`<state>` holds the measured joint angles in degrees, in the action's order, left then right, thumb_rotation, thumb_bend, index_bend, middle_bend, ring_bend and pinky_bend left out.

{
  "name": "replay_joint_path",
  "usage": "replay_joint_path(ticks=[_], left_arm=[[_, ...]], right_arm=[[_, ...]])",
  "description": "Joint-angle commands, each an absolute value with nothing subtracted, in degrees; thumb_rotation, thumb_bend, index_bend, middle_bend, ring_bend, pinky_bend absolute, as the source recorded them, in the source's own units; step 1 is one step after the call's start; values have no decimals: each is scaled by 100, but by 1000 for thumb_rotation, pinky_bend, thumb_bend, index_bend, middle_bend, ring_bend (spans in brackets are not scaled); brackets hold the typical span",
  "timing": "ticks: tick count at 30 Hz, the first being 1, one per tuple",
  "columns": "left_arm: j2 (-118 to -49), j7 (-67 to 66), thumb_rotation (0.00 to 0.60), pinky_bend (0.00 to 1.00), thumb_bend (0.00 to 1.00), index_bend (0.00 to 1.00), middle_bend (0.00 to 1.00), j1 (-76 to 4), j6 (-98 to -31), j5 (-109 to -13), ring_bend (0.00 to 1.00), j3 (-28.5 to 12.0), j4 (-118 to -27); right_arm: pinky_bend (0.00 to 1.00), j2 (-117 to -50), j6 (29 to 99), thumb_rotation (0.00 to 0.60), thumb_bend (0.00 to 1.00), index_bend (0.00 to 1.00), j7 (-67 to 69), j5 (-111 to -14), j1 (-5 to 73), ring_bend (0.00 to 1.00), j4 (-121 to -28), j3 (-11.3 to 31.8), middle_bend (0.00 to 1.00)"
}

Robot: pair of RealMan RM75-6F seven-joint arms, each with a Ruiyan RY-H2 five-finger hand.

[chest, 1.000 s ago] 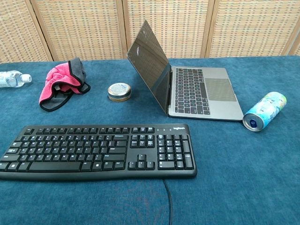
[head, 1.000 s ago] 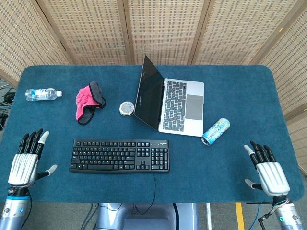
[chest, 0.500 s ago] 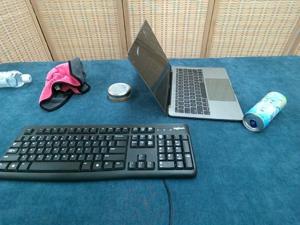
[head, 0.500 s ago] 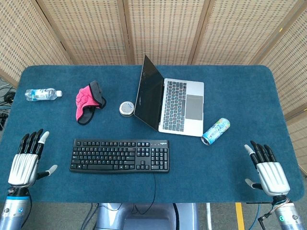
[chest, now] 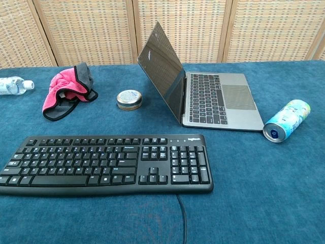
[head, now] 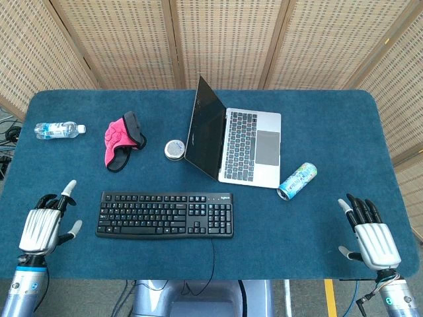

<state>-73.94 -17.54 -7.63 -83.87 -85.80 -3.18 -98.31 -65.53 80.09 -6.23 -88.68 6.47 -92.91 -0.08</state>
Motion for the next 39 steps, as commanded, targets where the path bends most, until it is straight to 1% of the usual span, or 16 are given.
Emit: replay_joint_path(ticks=[1, 4, 7, 10, 14, 20, 27, 39], left_arm=[[-7182, -2130, 600, 348, 706, 0, 601, -913, -8090, -8423, 627, -328, -10226], [-7009, -2256, 600, 383, 799, 0, 608, -1017, -7788, -8238, 637, -297, -10568], [-6623, -2221, 600, 402, 855, 0, 608, -1232, -7103, -7715, 644, -248, -11161], [-6287, -2266, 600, 402, 873, 0, 608, -1463, -6579, -7258, 644, -253, -11544], [-6001, -2619, 600, 402, 881, 0, 608, -1789, -6077, -6674, 644, -244, -11846], [-5812, -3033, 600, 402, 883, 0, 608, -2418, -5375, -5468, 644, -273, -12088], [-5973, -3465, 600, 402, 892, 0, 608, -2940, -5226, -4595, 644, -224, -12065], [-6392, -4061, 600, 402, 899, 0, 608, -3832, -5245, -3184, 644, 40, -11923]], right_arm=[[0, -6551, 8006, 600, 22, 0, -619, -8859, 647, 0, -9293, -5, 0], [0, -6547, 8005, 600, 23, 0, -612, -8859, 647, 0, -9297, -4, 0], [0, -6545, 8004, 600, 19, 0, -607, -8869, 647, 0, -9300, -10, 0], [0, -6546, 8000, 600, 21, 0, -598, -8867, 650, 0, -9294, -8, 0], [0, -6543, 7994, 600, 18, 0, -581, -8853, 651, 0, -9291, -2, 0], [0, -6537, 8000, 600, 20, 0, -558, -8863, 651, 0, -9287, -3, 0], [0, -6526, 7992, 600, 16, 0, -515, -8855, 657, 0, -9283, 4, 0], [0, -6495, 8029, 600, 10, 0, -416, -8867, 649, 0, -9277, 16, 0]])
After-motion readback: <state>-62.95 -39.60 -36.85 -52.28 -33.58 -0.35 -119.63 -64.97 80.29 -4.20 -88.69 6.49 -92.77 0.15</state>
